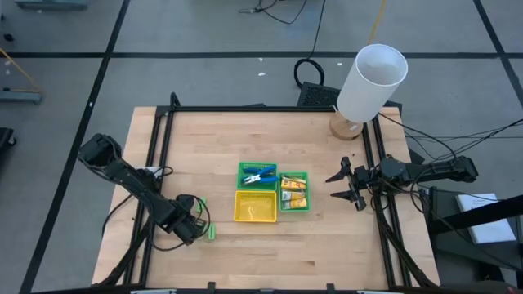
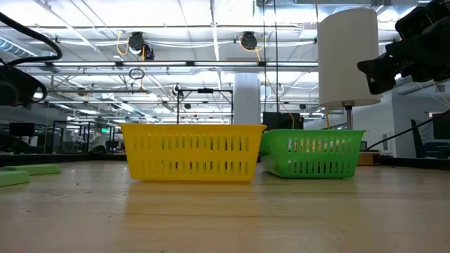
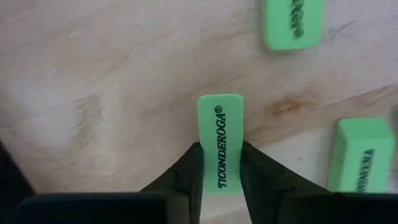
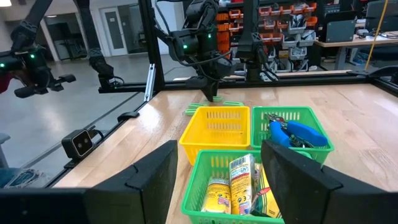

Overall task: Pick & Place School Supplies
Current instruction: Put the green eraser into the yellow bin

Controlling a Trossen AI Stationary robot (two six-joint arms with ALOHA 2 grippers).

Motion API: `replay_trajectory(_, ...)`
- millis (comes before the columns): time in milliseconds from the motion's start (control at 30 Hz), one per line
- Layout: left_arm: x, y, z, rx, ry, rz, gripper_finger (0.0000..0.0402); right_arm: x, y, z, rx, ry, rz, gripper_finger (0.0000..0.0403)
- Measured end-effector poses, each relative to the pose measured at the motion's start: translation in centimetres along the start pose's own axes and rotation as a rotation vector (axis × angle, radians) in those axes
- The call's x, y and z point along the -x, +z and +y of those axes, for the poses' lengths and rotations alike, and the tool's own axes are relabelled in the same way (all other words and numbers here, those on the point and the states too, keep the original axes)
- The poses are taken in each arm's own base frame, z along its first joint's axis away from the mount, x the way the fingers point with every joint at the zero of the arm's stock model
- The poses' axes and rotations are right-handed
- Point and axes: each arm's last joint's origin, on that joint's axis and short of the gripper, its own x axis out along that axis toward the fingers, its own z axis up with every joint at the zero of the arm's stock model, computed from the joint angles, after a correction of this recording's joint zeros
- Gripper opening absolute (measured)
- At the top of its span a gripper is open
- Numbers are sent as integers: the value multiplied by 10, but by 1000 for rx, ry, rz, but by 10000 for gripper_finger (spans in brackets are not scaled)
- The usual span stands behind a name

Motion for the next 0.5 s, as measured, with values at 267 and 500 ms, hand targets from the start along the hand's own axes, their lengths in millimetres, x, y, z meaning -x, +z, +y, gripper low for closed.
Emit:
replay_trajectory(267,21,8,4,9,-149,-142,71,0,0,0,0,0,0,226)
replay_trajectory(500,31,11,6,-25,-220,-219,74,0,0,0,0,0,0,226)
